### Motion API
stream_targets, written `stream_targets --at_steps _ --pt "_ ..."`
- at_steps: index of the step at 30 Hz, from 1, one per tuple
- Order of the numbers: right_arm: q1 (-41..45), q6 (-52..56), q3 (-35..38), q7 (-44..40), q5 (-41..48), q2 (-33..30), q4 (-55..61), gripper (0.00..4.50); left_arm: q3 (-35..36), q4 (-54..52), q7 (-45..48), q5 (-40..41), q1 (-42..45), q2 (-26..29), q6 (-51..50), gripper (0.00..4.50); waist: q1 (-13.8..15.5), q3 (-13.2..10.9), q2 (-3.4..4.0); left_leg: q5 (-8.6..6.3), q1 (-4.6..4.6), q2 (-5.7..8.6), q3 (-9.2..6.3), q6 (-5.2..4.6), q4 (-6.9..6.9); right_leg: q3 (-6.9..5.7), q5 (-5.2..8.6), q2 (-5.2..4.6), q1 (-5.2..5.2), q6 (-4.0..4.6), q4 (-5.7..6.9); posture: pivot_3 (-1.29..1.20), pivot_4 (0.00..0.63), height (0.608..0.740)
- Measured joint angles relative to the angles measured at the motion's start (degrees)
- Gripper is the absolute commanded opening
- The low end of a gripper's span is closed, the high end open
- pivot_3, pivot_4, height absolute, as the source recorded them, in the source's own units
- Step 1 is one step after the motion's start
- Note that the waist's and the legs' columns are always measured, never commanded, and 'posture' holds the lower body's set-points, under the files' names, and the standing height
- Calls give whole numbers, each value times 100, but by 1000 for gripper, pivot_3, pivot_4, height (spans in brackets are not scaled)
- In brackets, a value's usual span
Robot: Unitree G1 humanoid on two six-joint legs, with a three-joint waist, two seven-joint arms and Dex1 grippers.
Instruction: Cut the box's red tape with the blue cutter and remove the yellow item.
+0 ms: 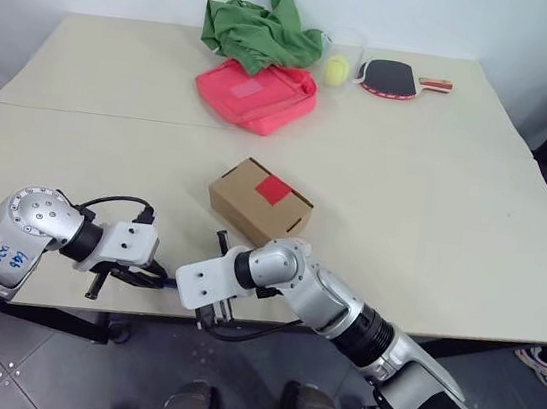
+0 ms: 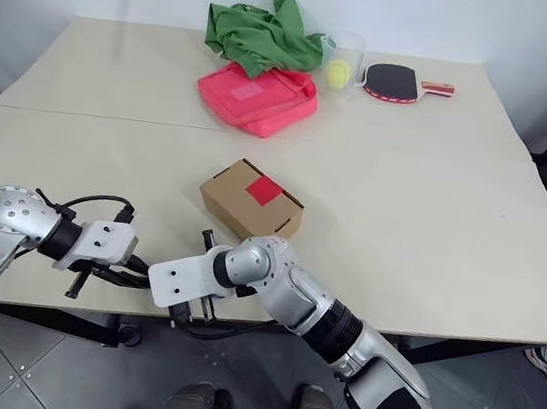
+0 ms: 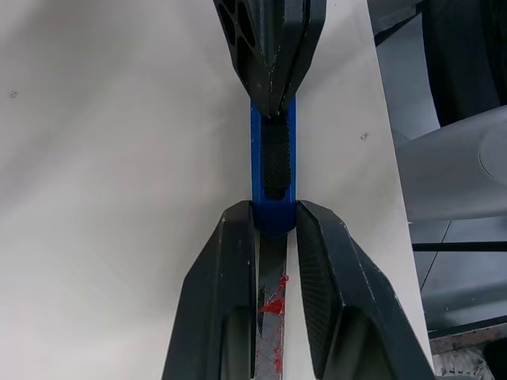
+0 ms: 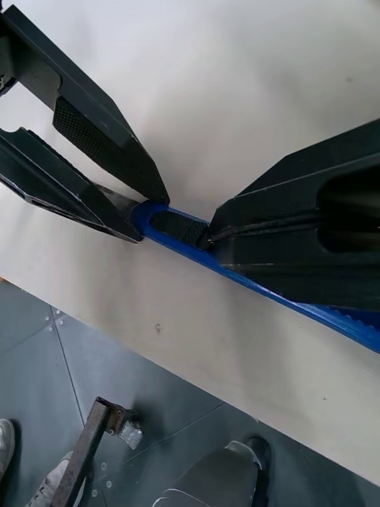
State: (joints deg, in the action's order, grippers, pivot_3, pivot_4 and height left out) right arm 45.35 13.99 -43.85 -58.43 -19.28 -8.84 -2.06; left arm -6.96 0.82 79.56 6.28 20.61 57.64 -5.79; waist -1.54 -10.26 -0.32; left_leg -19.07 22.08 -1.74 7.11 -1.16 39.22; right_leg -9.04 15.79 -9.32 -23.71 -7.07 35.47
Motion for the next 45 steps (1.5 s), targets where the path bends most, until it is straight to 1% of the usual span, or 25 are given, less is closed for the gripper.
stream_targets --at_steps 1,3,6,7,9,10,13,14,18,24,27,29,33,36,41,45 --pt "-58 189 173 14 69 -1 133 473 42 1 -71 21 -18 -80 17 388 7 -1 1 0 3 0 -1 0 0 0 0 0 -1 0 0 0 150 740" --pt "-110 534 569 72 274 10 383 1109 120 39 -179 47 -62 -185 97 388 9 -1 0 0 6 -1 -4 0 1 -1 0 0 -2 0 -1 0 150 740" --pt "-102 1303 1442 55 729 -141 1106 2109 310 301 -475 88 -90 -432 387 388 5 -1 -1 0 7 -2 -18 0 1 -4 0 1 -2 0 -1 0 150 740" --pt "-95 1558 1709 14 882 -284 1379 2505 413 416 -569 127 -103 -516 518 388 5 -1 -1 0 7 -2 -21 0 1 -4 0 0 -2 0 -2 0 150 740" --pt "-116 2391 2363 -149 1377 -673 1980 3042 684 664 -667 306 -164 -585 784 388 -2 -1 -2 -1 12 -2 -24 -1 1 -4 0 0 -6 0 -5 0 150 740" --pt "-116 2546 2494 -169 1465 -744 2083 3348 733 712 -671 324 -180 -582 816 388 -2 -1 -2 -1 12 -2 -23 -1 0 -5 0 0 -7 0 -5 0 150 740" --pt "-125 3487 3102 -201 2018 -1028 2640 4315 883 956 -650 465 -213 -591 1104 388 -11 -1 -2 -1 11 -4 -22 -1 -3 -5 0 1 -9 0 -4 0 150 740" --pt "-130 3819 3284 -193 2221 -1104 2800 4482 936 1031 -648 547 -188 -681 1227 388 -11 -1 -2 -1 12 -3 -22 -1 -4 -4 0 0 -10 0 -4 0 150 740" --pt "-145 4833 3962 -13 2873 -1382 3169 4500 1283 1213 -690 1093 8 -1194 1506 388 3 -2 -4 -2 13 0 -25 -4 -1 -3 -1 -4 -9 0 -4 0 150 740" --pt "239 5915 4711 652 3482 -1406 3257 4500 1746 1361 -686 1836 526 -1527 1462 388 -6 -2 -6 -2 13 0 -25 -3 -1 -3 -1 -4 -10 0 -4 0 150 740" --pt "497 6381 5031 1033 3741 -1239 3317 4500 1846 1372 -660 2088 715 -1611 1338 388 -22 -2 -6 -2 12 0 -24 -3 -3 -3 0 -3 -10 0 -4 0 150 740" --pt "694 6668 5227 1335 3852 -1004 3307 4500 1870 1459 -585 2145 868 -1643 1356 388 -17 -2 -6 -2 13 0 -22 -3 -3 -3 -1 -3 -10 0 -4 0 150 740" --pt "1248 7227 5737 2021 3974 -155 3126 4500 1706 1978 -180 1954 1524 -1816 2153 388 -10 -1 -5 0 13 4 -14 -2 -2 -4 -1 -2 -9 0 -3 0 150 740" --pt "1407 7457 5997 2371 4083 243 2960 4500 1566 2308 9 1826 1784 -2037 2627 388 -4 -1 -5 -1 23 8 -8 -2 -2 -12 -1 -2 -10 -1 -5 0 150 740" --pt "1449 7631 6174 2607 4283 277 2760 4500 1467 2750 152 1769 2113 -2187 3080 388 -21 -2 -6 -1 29 7 -10 -2 -6 -16 -1 -1 -17 -1 -6 0 150 740" --pt "1503 7820 6099 2591 4624 194 2662 4500 1404 3077 314 1649 2420 -2224 3558 388 -34 -1 -6 -1 28 7 -9 -2 -7 -14 -1 -1 -17 -1 -6 0 150 740"
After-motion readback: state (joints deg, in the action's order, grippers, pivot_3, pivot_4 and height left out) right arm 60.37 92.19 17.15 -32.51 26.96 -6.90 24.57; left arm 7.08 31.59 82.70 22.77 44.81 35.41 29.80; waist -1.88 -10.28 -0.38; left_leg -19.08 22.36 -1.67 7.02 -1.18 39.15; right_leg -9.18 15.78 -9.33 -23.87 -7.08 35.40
